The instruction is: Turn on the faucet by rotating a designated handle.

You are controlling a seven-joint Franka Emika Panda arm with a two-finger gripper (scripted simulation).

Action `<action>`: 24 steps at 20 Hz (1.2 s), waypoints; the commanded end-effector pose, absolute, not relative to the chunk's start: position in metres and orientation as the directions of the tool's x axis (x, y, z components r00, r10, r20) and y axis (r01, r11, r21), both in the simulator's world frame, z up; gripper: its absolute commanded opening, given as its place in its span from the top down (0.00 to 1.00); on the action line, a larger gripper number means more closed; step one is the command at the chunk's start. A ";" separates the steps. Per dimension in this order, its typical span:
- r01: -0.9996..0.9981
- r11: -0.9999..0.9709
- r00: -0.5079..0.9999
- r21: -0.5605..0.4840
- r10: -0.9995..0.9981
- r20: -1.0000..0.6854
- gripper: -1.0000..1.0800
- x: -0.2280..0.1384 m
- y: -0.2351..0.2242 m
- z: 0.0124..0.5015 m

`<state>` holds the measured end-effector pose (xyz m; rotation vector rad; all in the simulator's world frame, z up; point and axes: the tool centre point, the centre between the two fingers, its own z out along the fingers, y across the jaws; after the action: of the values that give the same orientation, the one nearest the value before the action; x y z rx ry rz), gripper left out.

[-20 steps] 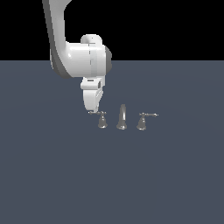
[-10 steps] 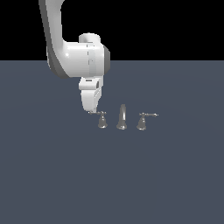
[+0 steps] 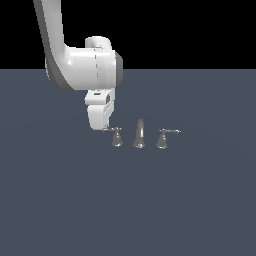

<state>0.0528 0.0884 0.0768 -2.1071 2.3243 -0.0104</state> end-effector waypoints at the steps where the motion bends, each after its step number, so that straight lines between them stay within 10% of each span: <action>1: -0.995 0.097 -0.097 -0.007 -0.995 0.001 1.00 0.049 0.088 0.077; 24: -0.996 0.093 -0.093 -0.009 -0.996 -0.002 1.00 -0.004 0.064 0.077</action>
<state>0.0040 0.0753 0.0765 -2.1136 2.2987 -0.0126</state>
